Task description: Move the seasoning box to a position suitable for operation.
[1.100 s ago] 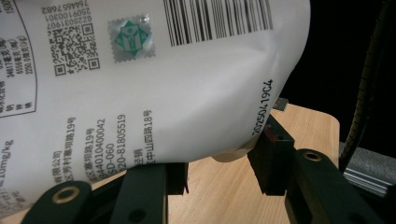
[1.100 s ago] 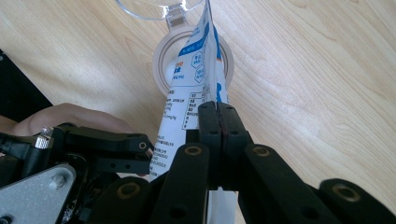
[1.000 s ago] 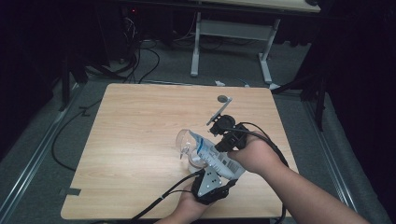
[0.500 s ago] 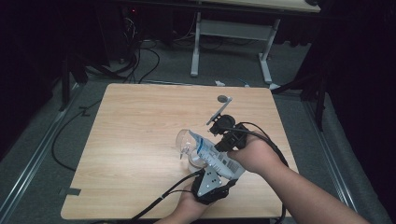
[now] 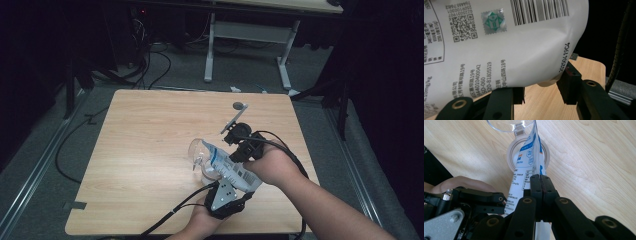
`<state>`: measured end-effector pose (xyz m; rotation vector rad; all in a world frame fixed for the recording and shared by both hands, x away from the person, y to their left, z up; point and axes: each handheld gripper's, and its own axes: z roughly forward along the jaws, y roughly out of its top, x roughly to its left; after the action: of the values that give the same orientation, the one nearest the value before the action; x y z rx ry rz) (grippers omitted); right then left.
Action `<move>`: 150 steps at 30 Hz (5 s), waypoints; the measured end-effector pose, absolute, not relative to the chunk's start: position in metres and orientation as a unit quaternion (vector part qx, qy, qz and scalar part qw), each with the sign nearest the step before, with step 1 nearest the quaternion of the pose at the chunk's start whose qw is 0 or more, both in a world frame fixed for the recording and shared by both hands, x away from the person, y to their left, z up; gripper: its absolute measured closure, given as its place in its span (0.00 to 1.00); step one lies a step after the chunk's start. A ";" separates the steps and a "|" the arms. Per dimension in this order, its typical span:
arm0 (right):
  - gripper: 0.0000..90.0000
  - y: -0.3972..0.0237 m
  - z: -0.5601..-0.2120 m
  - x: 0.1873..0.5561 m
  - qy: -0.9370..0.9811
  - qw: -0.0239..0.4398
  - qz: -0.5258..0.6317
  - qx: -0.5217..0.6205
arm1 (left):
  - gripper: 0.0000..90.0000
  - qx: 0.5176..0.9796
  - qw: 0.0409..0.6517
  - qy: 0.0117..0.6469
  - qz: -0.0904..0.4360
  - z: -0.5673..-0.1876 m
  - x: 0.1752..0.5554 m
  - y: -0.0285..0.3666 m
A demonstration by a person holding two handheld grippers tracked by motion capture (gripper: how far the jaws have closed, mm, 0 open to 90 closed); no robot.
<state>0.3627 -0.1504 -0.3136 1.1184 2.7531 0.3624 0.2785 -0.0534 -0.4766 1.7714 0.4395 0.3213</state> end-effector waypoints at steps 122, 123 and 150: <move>1.00 -0.145 -0.307 0.364 0.918 0.082 0.117 0.369 | 0.68 0.748 0.619 0.205 0.125 -0.469 0.279 -0.053; 1.00 -0.145 -0.307 0.364 0.918 0.082 0.117 0.369 | 0.68 0.748 0.619 0.204 0.125 -0.469 0.279 -0.053; 1.00 -0.142 -0.308 0.366 0.919 0.082 0.122 0.366 | 0.67 0.745 0.622 0.206 0.125 -0.466 0.280 -0.052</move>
<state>0.3657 -0.1418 -0.3081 1.0937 2.7442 0.3640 0.2801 -0.0524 -0.4662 1.7122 0.4722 0.2865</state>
